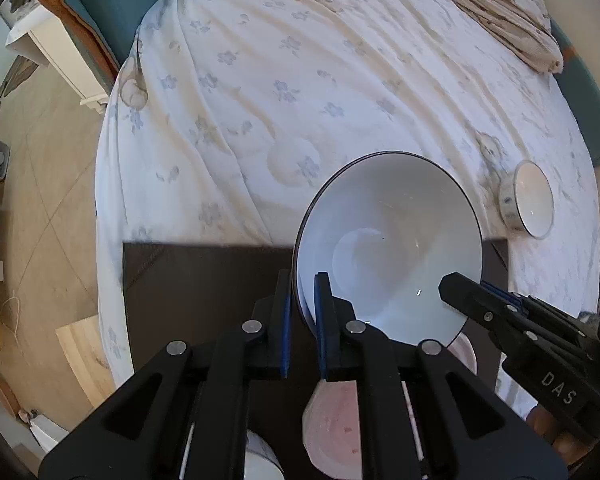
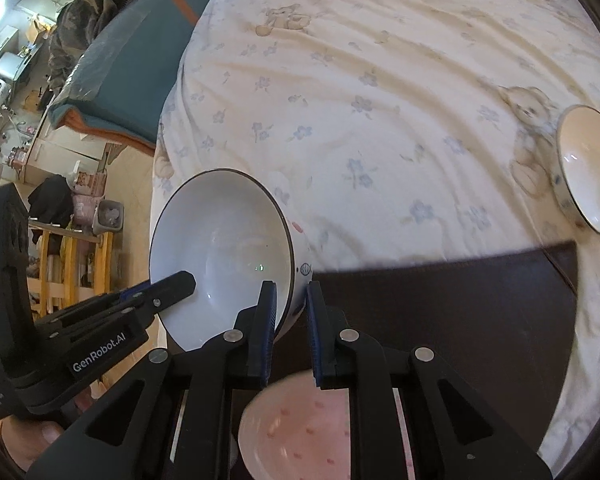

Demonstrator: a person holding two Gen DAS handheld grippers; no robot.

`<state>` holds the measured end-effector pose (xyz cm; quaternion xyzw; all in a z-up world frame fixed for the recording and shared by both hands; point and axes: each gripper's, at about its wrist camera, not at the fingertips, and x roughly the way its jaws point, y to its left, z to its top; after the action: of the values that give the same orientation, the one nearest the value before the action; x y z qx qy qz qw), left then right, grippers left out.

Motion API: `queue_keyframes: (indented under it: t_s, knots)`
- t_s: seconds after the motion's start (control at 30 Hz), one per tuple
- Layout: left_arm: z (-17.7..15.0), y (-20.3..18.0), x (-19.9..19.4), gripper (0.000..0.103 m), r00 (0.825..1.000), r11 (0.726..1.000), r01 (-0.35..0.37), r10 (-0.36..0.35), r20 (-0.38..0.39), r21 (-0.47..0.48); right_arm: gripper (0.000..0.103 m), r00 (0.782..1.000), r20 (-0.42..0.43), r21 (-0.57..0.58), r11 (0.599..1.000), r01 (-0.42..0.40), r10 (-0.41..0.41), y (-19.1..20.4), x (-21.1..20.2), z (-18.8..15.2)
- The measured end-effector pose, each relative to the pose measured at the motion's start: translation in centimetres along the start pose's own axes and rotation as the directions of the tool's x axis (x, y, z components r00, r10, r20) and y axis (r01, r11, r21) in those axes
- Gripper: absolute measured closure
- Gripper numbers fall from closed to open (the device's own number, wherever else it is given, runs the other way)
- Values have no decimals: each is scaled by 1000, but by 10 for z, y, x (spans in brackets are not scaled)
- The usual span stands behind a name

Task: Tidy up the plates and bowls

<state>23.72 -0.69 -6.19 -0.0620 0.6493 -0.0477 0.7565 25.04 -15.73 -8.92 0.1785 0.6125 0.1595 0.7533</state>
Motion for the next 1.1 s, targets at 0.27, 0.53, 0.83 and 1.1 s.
queue_keyframes:
  t_s: [0.27, 0.53, 0.83, 1.1]
  knots:
    - [-43, -17, -19, 94, 1000, 999, -1, 1, 2, 36, 87, 1000, 16, 16, 1000, 1, -1, -9, -29, -43]
    - [-79, -30, -24, 94, 1000, 998, 5, -5, -4, 59, 87, 1000, 14, 28, 1000, 8, -8, -18, -44, -88]
    - [-118, -40, 4, 94, 997, 996, 42, -37, -72, 73, 86, 1000, -7, 60, 998, 8, -8, -43, -46, -127]
    - [-134, -46, 24, 94, 992, 993, 69, -58, -110, 97, 86, 999, -49, 86, 996, 8, -4, -66, -37, -150]
